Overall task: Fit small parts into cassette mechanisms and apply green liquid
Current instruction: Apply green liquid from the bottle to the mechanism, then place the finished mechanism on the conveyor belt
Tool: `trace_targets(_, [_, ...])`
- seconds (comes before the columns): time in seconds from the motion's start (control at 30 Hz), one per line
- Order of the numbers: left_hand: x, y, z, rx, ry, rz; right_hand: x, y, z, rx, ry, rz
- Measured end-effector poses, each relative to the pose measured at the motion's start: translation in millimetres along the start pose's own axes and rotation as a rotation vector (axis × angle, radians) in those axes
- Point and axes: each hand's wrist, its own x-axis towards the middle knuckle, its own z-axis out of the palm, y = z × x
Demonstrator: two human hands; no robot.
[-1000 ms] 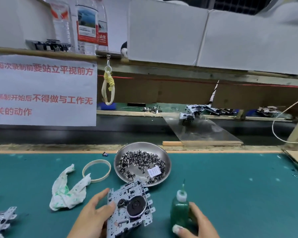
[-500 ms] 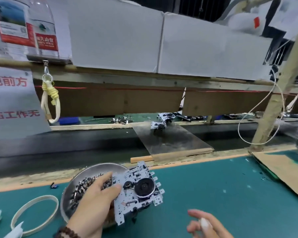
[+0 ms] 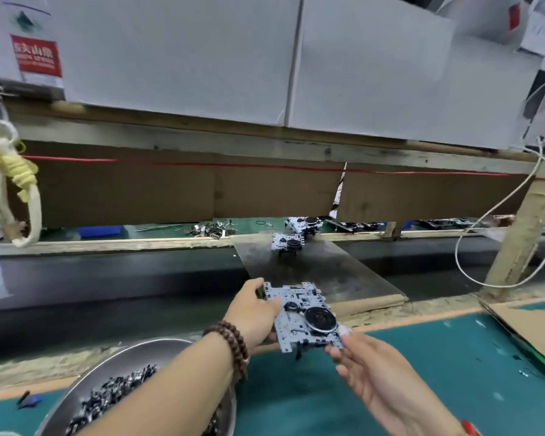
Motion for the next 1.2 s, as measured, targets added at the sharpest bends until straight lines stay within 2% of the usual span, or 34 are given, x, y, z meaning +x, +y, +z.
trace_targets(0.17, [37.6, 2.0, 5.7, -0.142, -0.126, -0.122, 50.7, -5.0, -1.6, -0.059, 0.092, -0.049])
trace_targets(0.33, [70.4, -1.9, 7.7, -0.213, -0.098, -0.160, 99.5, -11.2, -0.4, -0.071, 0.130, -0.068])
trace_targets(0.5, [88.4, 11.0, 5.6, -0.236, -0.153, -0.088, 133.4, -13.5, 14.3, -0.117, 0.189, -0.032])
trace_targets(0.6, [83.2, 18.0, -3.2, -0.263, -0.157, -0.048, 131.0, -7.8, 23.3, -0.245, 0.188, -0.059])
trace_targets(0.73, [59.3, 14.7, -11.7, -0.232, -0.176, -0.058, 102.5, -8.1, 36.4, -0.434, 0.108, -0.116])
trace_targets(0.93, [-19.8, 37.9, -19.7, -0.152, -0.191, -0.041, 25.0, -24.7, 80.2, -0.330, -0.100, -0.119])
trace_targets(1.13, [-115.0, 35.8, -46.2, 0.112, 0.014, 0.063, -67.2, -18.7, 114.3, -0.382, -0.307, -0.131])
trace_targets(1.2, [-145.6, 22.9, -56.7, 0.106, 0.046, 0.066, -98.9, -8.8, 124.5, -0.396, -0.387, -0.134])
